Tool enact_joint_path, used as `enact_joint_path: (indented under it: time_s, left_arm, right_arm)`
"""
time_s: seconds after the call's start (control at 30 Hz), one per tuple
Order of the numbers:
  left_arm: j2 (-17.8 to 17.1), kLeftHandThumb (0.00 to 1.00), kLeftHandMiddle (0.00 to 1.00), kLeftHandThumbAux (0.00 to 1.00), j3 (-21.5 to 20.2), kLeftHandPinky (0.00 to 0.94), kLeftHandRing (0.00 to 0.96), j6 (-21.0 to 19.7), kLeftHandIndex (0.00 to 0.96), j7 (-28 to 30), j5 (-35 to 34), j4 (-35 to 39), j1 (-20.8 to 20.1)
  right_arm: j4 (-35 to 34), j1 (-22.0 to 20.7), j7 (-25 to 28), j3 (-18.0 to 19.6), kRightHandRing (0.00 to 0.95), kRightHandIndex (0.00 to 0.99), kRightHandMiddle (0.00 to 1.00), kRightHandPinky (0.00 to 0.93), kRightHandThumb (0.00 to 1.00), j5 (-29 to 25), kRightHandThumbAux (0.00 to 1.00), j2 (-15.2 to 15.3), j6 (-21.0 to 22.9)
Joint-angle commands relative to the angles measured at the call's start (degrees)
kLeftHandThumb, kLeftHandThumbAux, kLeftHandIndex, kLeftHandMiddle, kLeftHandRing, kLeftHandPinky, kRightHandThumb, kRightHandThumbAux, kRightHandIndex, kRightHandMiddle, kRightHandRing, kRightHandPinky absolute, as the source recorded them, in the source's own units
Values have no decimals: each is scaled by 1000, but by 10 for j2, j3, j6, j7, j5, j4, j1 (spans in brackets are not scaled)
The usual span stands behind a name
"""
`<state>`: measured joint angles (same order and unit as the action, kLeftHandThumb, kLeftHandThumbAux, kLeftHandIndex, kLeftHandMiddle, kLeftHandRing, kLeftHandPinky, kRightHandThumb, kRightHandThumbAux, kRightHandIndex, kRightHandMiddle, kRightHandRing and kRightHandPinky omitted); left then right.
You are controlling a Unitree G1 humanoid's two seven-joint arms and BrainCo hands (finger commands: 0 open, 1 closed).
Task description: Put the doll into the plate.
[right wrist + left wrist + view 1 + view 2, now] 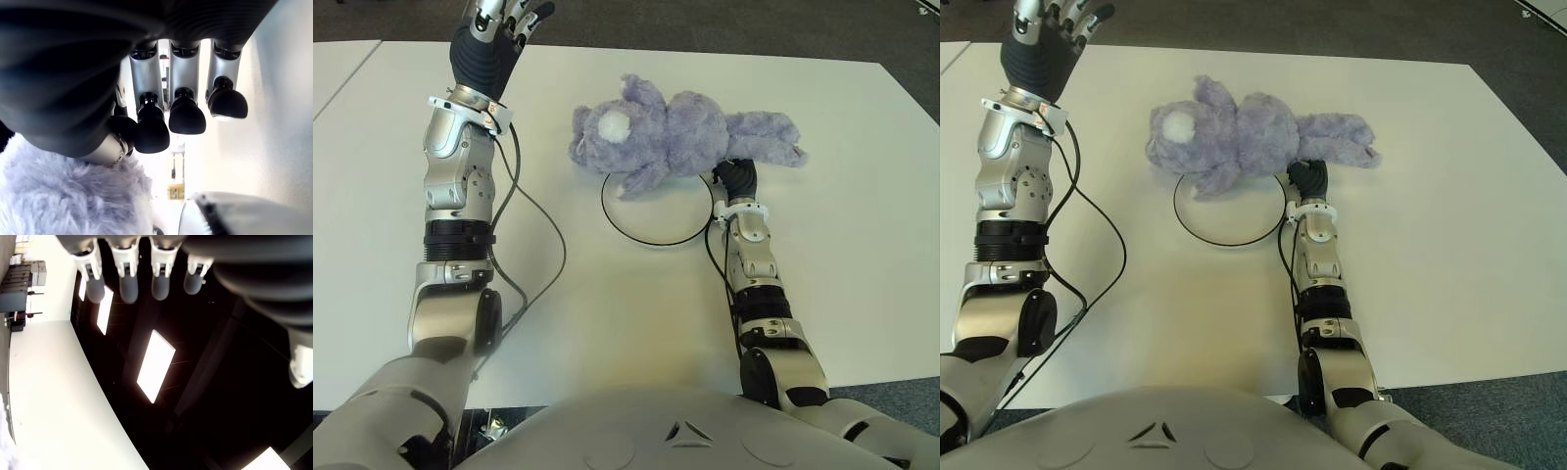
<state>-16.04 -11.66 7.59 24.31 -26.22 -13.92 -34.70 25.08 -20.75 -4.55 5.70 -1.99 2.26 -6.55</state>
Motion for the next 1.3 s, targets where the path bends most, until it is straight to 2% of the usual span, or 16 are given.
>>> enact_joint_path:
  time_s: [0.03,0.13,0.47,0.6,0.73,0.97,1.1,1.17,1.3]
  left_arm:
    - [1,64,114,454,0,148,119,1,0,10,11,-1,9]
    - [0,58,117,460,5,159,128,6,0,10,24,-3,10]
    - [-5,32,90,460,22,100,94,36,0,1,86,-9,13]
    - [-6,36,59,449,38,76,62,64,0,-11,136,-26,14]
    - [-9,43,42,435,43,63,45,82,0,-12,157,-50,8]
    - [-17,40,22,358,58,71,19,128,0,-22,210,-86,2]
    - [-12,26,27,320,76,89,24,183,7,-45,253,-100,11]
    - [-10,17,32,308,88,90,27,224,10,-64,284,-120,13]
    - [-33,4,41,269,125,78,30,298,25,-89,364,-154,9]
  right_arm:
    - [40,46,-4,-2,804,441,805,814,706,2,719,-13,26]
    - [41,46,-5,-2,802,441,802,814,706,1,719,-13,26]
    - [42,45,-3,-2,805,441,802,818,706,0,719,-12,26]
    - [44,45,-1,-2,810,441,806,822,706,0,719,-12,25]
    - [45,45,-1,-2,813,441,810,825,706,0,719,-12,24]
    - [46,45,2,-1,815,441,811,819,705,-2,720,-11,23]
    - [46,45,3,-1,815,441,812,821,705,-3,720,-11,22]
    - [46,45,3,-1,816,441,813,821,705,-2,720,-12,23]
    - [44,45,0,-1,813,441,813,819,705,-1,720,-12,27]
